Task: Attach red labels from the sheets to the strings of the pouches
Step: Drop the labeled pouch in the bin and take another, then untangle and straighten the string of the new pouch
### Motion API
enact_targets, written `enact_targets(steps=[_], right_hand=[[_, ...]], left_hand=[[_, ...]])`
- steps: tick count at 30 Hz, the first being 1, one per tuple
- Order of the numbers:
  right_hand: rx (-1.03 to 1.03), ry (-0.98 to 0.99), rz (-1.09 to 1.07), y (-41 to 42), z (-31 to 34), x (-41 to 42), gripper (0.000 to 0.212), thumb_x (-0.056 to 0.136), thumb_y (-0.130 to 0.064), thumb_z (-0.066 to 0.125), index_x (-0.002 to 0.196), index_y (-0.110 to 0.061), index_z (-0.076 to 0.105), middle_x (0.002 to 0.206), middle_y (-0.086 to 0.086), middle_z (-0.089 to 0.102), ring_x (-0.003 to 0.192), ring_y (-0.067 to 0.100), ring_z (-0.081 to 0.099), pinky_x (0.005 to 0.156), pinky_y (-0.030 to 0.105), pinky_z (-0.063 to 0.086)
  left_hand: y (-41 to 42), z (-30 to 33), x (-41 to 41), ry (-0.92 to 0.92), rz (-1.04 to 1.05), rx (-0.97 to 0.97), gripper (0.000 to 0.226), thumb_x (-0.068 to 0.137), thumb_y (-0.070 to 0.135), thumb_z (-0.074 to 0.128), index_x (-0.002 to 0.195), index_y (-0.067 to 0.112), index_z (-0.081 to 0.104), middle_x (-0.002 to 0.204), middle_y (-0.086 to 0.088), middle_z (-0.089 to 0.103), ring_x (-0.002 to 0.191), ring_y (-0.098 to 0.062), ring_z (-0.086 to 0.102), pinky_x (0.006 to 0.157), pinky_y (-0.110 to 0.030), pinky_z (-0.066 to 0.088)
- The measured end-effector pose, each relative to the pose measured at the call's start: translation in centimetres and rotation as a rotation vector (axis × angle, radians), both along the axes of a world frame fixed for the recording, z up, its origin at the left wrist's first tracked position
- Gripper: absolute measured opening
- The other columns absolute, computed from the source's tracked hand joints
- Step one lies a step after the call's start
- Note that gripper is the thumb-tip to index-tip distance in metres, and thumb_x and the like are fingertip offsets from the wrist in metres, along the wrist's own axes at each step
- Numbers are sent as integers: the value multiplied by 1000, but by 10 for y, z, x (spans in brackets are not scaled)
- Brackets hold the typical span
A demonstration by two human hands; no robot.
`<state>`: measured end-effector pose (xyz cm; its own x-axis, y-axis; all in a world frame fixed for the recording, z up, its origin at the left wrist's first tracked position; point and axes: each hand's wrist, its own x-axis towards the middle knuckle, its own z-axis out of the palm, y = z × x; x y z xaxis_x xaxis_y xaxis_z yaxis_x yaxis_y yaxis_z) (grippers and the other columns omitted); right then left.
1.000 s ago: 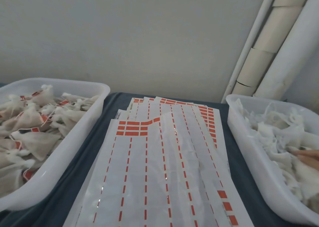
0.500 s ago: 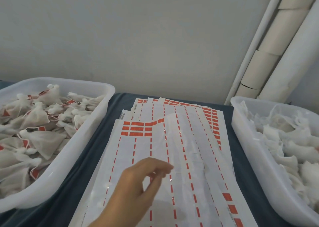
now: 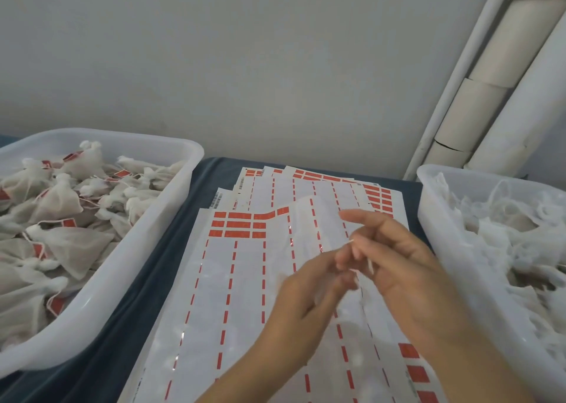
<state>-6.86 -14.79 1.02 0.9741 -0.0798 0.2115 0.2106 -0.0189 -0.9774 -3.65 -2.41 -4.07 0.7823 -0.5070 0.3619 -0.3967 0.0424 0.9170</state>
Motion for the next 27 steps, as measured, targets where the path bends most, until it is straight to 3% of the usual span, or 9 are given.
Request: enact_targets(steps=[4, 7, 12, 15, 18, 20, 23, 25, 27], right_hand=[[137, 24, -75, 1, -13, 10, 25, 83, -15, 53, 100, -23, 69, 71, 0, 65, 70, 15, 67, 71, 20, 53], [325, 35, -143, -3, -24, 14, 24, 81, -12, 56, 102, -21, 66, 75, 5, 66, 68, 15, 66, 70, 22, 54], [722, -59, -257, -13, -33, 9, 24, 72, -13, 62, 93, -22, 67, 87, 9, 69, 70, 15, 66, 69, 24, 55], [700, -95, -234, -14, -40, 7, 19, 74, -12, 59, 84, -24, 71, 82, 5, 69, 71, 13, 67, 69, 22, 55], [545, -168, -185, -14, -36, 4, 16, 75, -19, 59, 84, -27, 71, 75, -1, 65, 77, 13, 68, 76, 22, 54], [452, -200, -147, -12, -35, 2, 14, 77, -30, 65, 90, -29, 69, 78, -3, 65, 84, 14, 68, 81, 23, 53], [266, -197, -92, -4, -36, -5, 28, 72, -47, 72, 96, -32, 66, 83, -6, 66, 92, 15, 67, 83, 20, 51], [109, -159, 62, 6, -33, -10, 26, 78, -47, 67, 99, -33, 64, 83, -6, 66, 87, 12, 67, 77, 19, 51], [-23, -60, 342, 16, -34, -15, 22, 85, -39, 63, 106, -34, 61, 81, -9, 65, 82, 12, 66, 78, 21, 51]], left_hand=[[12, -16, 11, 24, 114, 44, 26, 79, 56, 36, 75, 43, 59, 70, 20, 63, 74, 1, 60, 73, -6, 43], [20, -24, 18, 37, 93, 196, 36, 74, 62, 30, 70, 37, 55, 74, 26, 61, 78, 6, 57, 72, -4, 41], [18, -33, 19, -67, -29, 388, 42, 74, 72, 17, 75, 43, 48, 91, 34, 52, 93, 11, 49, 77, 0, 36], [13, -34, 15, -131, 0, 440, 31, 83, 66, 20, 88, 51, 46, 101, 43, 43, 104, 16, 41, 82, -1, 33], [14, -33, 7, -170, 309, 192, 27, 89, 58, 32, 88, 41, 53, 104, 34, 49, 98, 11, 48, 78, -1, 37], [20, -29, 6, -5, 249, 43, 48, 89, 61, 32, 71, 30, 64, 75, 20, 61, 68, 2, 57, 59, -5, 41], [13, -20, 4, 516, -213, 138, 64, 80, 71, 28, 70, 28, 74, 62, 4, 66, 45, -5, 53, 44, -14, 39], [0, -28, 7, 721, -177, 47, 66, 80, 69, 21, 65, 31, 73, 58, 6, 64, 40, -4, 47, 39, -13, 33], [-5, -36, 11, 776, -68, -182, 57, 83, 64, 20, 63, 44, 69, 55, 20, 60, 51, 4, 48, 46, -4, 35]])
